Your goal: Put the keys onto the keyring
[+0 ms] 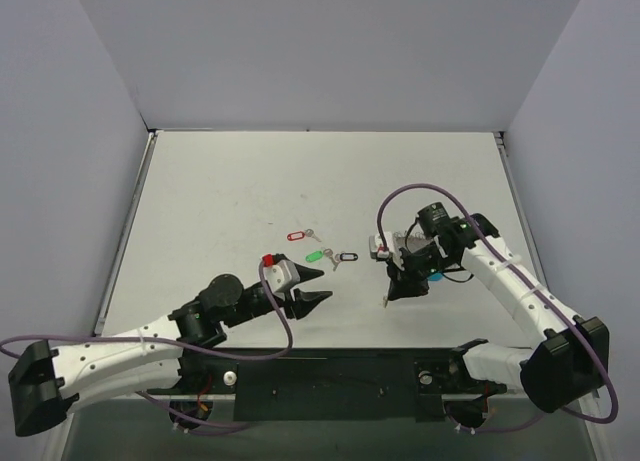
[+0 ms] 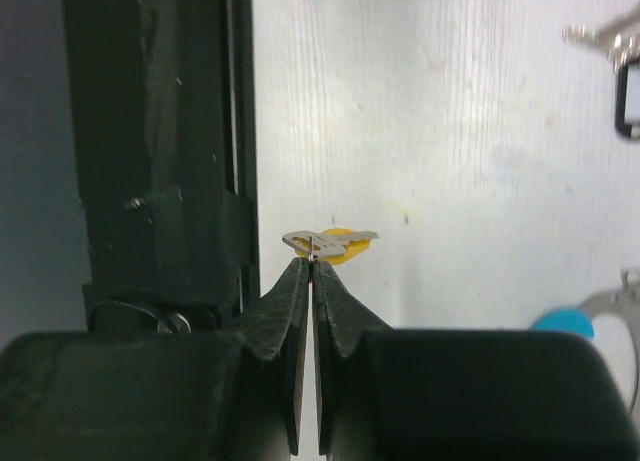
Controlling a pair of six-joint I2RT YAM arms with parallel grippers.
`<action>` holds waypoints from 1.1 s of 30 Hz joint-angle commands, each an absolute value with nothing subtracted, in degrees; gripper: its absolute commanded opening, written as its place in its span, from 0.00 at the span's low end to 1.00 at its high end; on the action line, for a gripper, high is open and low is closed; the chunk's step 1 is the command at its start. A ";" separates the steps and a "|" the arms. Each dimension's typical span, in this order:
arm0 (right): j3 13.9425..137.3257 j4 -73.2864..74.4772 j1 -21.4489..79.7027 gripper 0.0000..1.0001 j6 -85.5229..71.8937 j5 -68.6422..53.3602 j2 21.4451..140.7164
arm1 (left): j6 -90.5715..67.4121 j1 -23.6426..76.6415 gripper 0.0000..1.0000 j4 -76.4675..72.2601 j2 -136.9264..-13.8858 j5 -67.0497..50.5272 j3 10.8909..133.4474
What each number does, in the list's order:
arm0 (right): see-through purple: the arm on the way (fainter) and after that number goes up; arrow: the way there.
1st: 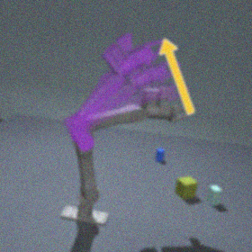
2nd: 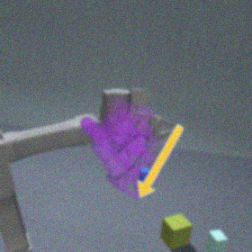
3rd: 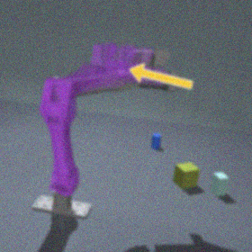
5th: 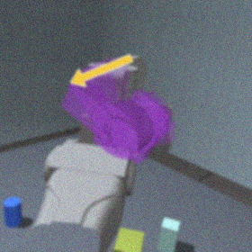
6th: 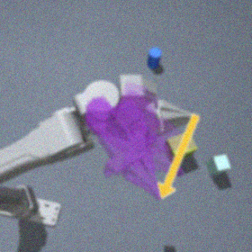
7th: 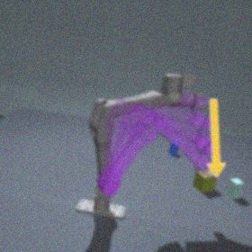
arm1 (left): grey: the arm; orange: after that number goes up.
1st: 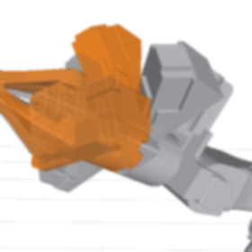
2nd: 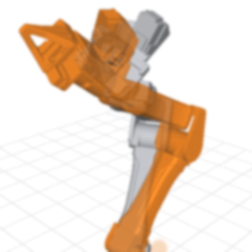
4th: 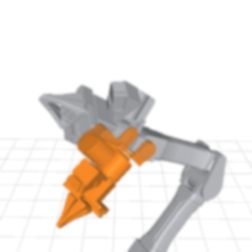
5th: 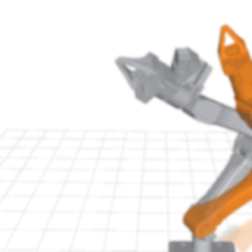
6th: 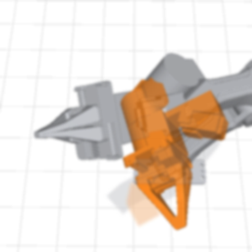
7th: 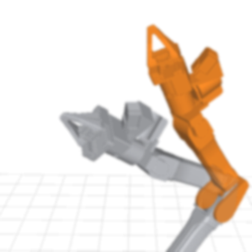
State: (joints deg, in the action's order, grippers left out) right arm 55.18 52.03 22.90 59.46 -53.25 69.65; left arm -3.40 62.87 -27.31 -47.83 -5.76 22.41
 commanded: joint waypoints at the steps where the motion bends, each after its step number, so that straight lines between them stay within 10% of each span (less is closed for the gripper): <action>1: 52.47 55.02 20.66 0.00 54.59 -37.37 65.83 | -0.27 62.23 0.61 -7.23 -38.86 2.81 29.08; 33: 58.97 39.64 31.29 0.00 29.80 -17.23 97.91 | 12.57 61.08 0.70 5.89 -27.86 3.61 26.46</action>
